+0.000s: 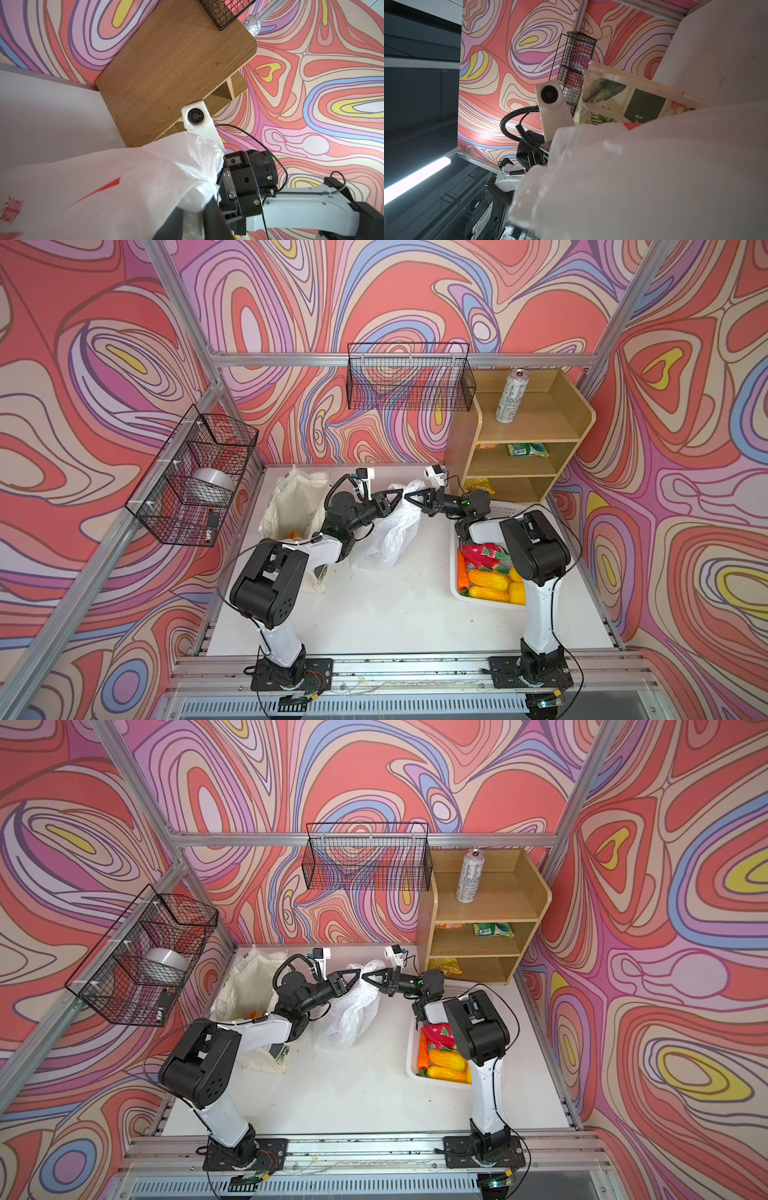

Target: Place the mixed food into the grocery bags and tie them

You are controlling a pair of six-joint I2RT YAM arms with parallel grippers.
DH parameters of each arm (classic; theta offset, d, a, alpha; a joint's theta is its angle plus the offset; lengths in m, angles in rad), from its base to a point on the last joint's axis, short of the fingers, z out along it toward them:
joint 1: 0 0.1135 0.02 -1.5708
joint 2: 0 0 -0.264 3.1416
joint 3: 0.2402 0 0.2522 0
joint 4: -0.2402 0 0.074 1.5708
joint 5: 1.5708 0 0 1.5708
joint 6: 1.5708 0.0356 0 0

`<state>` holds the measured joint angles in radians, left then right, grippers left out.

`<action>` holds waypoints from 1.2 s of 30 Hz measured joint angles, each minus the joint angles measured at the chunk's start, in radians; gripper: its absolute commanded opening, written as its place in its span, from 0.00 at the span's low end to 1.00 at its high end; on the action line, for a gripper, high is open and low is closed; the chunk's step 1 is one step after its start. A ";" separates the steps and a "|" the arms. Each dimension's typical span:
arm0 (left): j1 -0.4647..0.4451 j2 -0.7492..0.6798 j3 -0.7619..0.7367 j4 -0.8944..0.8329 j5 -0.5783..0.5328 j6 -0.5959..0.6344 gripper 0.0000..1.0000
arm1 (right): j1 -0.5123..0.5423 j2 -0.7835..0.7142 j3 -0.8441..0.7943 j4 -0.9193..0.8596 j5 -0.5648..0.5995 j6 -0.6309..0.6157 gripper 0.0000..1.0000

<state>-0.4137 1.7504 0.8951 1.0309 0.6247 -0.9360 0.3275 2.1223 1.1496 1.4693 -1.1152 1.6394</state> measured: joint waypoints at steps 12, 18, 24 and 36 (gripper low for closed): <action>0.000 0.000 -0.002 0.012 0.009 -0.011 0.25 | 0.000 0.000 0.000 0.006 -0.003 0.000 0.00; 0.001 -0.008 -0.023 0.012 0.006 -0.010 0.16 | 0.001 0.000 -0.002 0.008 -0.021 0.000 0.00; 0.001 -0.010 -0.028 0.023 0.023 -0.011 0.00 | 0.001 0.000 -0.002 0.003 -0.026 0.000 0.00; -0.010 -0.020 -0.066 0.007 -0.033 -0.009 0.00 | 0.003 -0.027 -0.053 0.001 0.003 -0.004 0.46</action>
<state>-0.4240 1.7306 0.8295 1.0378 0.5915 -0.9451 0.3309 2.0953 1.0962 1.4700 -1.1118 1.6356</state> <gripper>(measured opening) 0.047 0.439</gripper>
